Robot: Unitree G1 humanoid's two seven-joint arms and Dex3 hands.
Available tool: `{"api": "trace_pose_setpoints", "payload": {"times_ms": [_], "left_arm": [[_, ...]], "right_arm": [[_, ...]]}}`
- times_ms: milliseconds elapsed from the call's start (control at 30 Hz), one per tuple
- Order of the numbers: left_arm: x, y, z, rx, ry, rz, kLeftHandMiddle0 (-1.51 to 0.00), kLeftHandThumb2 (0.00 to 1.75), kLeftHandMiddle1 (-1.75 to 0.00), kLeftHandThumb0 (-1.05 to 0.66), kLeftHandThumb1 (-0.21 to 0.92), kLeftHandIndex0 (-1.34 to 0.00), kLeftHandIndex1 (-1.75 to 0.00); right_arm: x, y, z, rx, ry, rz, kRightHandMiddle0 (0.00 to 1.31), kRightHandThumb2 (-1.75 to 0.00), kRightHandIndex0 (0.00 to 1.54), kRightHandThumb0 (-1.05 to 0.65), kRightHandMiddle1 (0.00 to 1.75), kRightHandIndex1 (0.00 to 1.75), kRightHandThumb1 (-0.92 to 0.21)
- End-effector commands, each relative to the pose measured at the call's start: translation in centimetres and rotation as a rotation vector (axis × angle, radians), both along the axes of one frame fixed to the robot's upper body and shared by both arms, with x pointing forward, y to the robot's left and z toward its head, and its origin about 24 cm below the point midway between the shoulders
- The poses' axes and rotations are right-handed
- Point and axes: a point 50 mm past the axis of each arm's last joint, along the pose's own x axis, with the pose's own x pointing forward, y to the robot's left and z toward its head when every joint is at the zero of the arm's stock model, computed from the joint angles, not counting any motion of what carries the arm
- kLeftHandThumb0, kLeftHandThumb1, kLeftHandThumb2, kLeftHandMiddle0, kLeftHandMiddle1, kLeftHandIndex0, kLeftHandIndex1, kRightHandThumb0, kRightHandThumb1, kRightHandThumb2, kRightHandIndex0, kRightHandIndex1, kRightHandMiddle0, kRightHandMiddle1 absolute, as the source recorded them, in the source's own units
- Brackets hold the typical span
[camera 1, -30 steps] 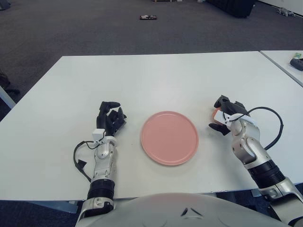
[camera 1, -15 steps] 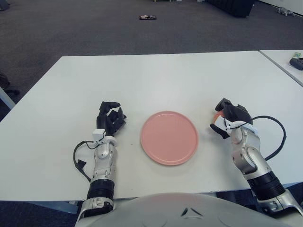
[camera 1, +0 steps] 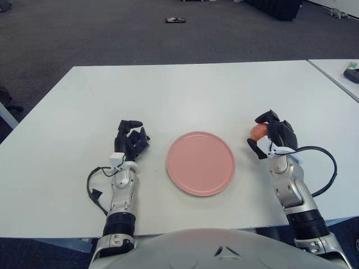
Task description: Put the apple into the plate.
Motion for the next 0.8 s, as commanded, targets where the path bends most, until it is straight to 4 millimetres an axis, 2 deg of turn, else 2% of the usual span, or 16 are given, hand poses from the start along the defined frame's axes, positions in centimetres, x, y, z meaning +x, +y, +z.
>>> {"api": "trace_pose_setpoints", "payload": {"times_ms": [0, 233, 633, 767], "left_arm": [[-1.09, 0.06, -1.69, -0.013, 0.1, 0.008, -0.72, 0.95, -1.75, -0.4, 0.61, -0.38, -1.75], [-1.08, 0.06, -1.67, -0.011, 0.095, 0.01, -0.72, 0.96, -1.75, -0.4, 0.61, -0.39, -1.75], [-1.03, 0.08, -1.71, -0.014, 0.094, 0.01, -0.72, 0.95, -1.75, -0.4, 0.61, -0.39, -1.75], [-1.03, 0.07, -1.69, -0.017, 0.094, 0.01, -0.72, 0.94, -1.75, -0.39, 0.62, -0.38, -1.75]], "right_arm": [[0.14, -0.21, 0.42, 0.012, -0.07, -0.006, 0.57, -1.56, 0.85, 0.0, 1.75, 1.61, -0.07], [0.16, -0.25, 0.41, 0.025, -0.131, -0.011, 0.62, -1.64, 0.9, 0.0, 1.75, 1.61, 0.0], [-0.09, -0.36, 0.61, 0.059, -0.193, 0.0, 0.6, -1.62, 0.88, 0.0, 1.75, 1.62, -0.02], [-0.12, -0.44, 0.72, 0.083, -0.228, 0.001, 0.63, -1.66, 0.9, 0.0, 1.75, 1.63, 0.01]]}}
